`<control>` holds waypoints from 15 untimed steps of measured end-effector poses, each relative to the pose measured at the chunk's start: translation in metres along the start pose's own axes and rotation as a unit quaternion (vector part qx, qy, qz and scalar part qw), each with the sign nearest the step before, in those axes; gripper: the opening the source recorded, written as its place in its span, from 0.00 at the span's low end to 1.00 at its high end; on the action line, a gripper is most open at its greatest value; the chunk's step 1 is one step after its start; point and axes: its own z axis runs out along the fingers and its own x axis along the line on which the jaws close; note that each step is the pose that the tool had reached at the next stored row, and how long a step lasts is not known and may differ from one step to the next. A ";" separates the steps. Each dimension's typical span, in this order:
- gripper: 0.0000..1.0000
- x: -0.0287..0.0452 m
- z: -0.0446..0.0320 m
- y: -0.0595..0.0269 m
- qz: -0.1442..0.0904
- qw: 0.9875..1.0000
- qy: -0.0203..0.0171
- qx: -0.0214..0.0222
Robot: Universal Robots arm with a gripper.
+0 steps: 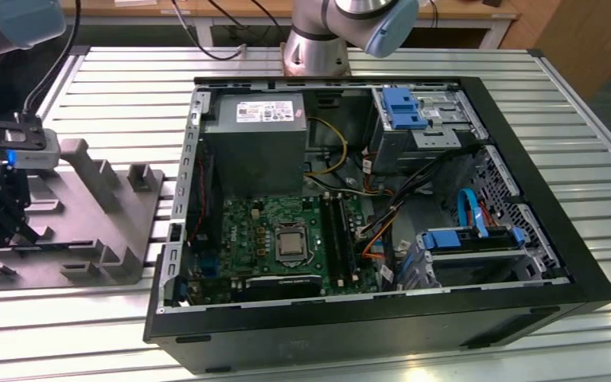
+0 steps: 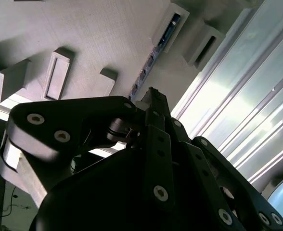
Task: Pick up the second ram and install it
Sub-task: 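Pick up the second ram and move it above second insertion slot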
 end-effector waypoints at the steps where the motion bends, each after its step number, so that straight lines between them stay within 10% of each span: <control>1: 0.11 -0.0004 0.0001 0.0000 0.000 1.000 0.000 0.000; 15: 0.11 -0.0027 0.0111 0.0128 -0.005 1.000 0.000 0.000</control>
